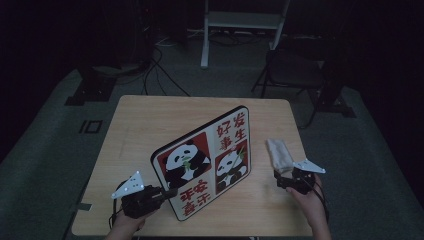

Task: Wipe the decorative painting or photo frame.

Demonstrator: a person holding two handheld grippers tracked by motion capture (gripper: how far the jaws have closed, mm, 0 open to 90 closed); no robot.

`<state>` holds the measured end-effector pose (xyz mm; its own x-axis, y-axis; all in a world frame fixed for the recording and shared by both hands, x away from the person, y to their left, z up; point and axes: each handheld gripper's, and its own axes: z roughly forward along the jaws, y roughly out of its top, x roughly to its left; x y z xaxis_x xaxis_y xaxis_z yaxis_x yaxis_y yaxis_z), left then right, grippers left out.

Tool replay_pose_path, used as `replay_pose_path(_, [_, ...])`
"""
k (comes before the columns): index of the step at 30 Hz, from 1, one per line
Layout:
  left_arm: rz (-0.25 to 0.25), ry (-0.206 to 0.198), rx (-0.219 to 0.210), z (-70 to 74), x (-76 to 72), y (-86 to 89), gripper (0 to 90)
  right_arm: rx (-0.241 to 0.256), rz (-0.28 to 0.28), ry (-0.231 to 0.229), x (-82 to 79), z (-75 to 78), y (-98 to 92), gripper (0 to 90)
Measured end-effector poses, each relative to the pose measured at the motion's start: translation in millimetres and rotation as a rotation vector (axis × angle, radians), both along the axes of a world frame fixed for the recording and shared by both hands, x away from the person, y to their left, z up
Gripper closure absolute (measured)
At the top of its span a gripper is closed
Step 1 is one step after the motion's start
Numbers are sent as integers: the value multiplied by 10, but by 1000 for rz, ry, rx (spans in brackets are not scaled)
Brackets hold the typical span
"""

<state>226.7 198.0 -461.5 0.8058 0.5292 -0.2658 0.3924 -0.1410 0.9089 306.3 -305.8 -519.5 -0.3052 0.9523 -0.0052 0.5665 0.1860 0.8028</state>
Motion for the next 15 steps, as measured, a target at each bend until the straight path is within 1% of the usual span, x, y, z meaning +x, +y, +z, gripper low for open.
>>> replay_pose_path(3, [2, 0, -1, -1, -4, -3, 792, -3, 5, -10, 156, 33, -4, 137])
replay_pose_path(4, [1, 0, 0, -1, -7, -3, 792, -5, -2, -10, 210, 37, -3, 137])
replay_pose_path(6, [0, 2, -4, -3, -2, -1, 791, 9, -20, -9, 348, 36, -15, 144])
replay_pose_path(8, [-2, 3, -4, -4, 6, 3, 791, 5, -42, 0, 448, 19, -22, 214])
replay_pose_path(11, [-10, 6, -4, -3, 20, 6, 790, 5, -58, 9, 569, -32, -16, 237])
replay_pose_path(13, [-13, 7, -7, -6, 29, 9, 791, -16, -54, 10, 639, -67, -7, 249])
replay_pose_path(15, [-11, 6, -7, -6, 29, 9, 791, -16, -73, 19, 716, -101, -29, 293])
